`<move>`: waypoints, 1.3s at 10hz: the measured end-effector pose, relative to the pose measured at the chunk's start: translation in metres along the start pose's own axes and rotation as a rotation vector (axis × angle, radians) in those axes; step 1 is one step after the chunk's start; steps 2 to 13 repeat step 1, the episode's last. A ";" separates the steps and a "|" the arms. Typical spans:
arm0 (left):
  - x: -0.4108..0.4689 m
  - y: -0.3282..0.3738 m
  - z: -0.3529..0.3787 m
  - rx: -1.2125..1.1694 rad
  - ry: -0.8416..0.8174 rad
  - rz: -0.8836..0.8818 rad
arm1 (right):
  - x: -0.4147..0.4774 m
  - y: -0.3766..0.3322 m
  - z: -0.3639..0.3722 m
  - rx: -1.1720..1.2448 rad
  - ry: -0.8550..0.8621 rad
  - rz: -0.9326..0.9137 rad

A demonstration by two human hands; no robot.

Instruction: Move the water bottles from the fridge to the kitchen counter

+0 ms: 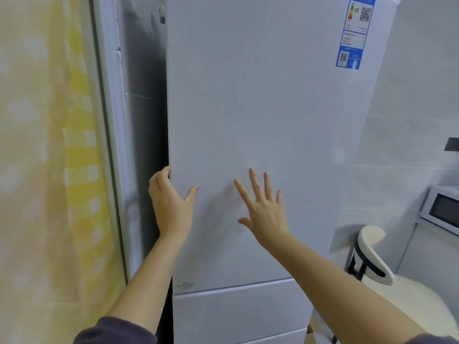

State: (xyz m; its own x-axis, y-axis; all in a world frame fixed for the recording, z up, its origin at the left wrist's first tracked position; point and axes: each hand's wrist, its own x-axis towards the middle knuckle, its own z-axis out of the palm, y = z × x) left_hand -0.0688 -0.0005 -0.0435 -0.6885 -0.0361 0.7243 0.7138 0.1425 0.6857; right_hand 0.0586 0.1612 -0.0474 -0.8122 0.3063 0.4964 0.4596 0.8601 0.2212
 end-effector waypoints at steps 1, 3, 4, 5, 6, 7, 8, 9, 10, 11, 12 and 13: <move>-0.026 0.019 0.006 0.089 -0.014 0.160 | -0.028 0.024 -0.003 -0.061 -0.047 0.062; -0.026 0.019 0.006 0.089 -0.014 0.160 | -0.028 0.024 -0.003 -0.061 -0.047 0.062; -0.026 0.019 0.006 0.089 -0.014 0.160 | -0.028 0.024 -0.003 -0.061 -0.047 0.062; -0.026 0.019 0.006 0.089 -0.014 0.160 | -0.028 0.024 -0.003 -0.061 -0.047 0.062; -0.026 0.019 0.006 0.089 -0.014 0.160 | -0.028 0.024 -0.003 -0.061 -0.047 0.062; -0.026 0.019 0.006 0.089 -0.014 0.160 | -0.028 0.024 -0.003 -0.061 -0.047 0.062; -0.026 0.019 0.006 0.089 -0.014 0.160 | -0.028 0.024 -0.003 -0.061 -0.047 0.062; -0.026 0.019 0.006 0.089 -0.014 0.160 | -0.028 0.024 -0.003 -0.061 -0.047 0.062; -0.026 0.019 0.006 0.089 -0.014 0.160 | -0.028 0.024 -0.003 -0.061 -0.047 0.062; -0.026 0.019 0.006 0.089 -0.014 0.160 | -0.028 0.024 -0.003 -0.061 -0.047 0.062; -0.026 0.019 0.006 0.089 -0.014 0.160 | -0.028 0.024 -0.003 -0.061 -0.047 0.062; -0.026 0.019 0.006 0.089 -0.014 0.160 | -0.028 0.024 -0.003 -0.061 -0.047 0.062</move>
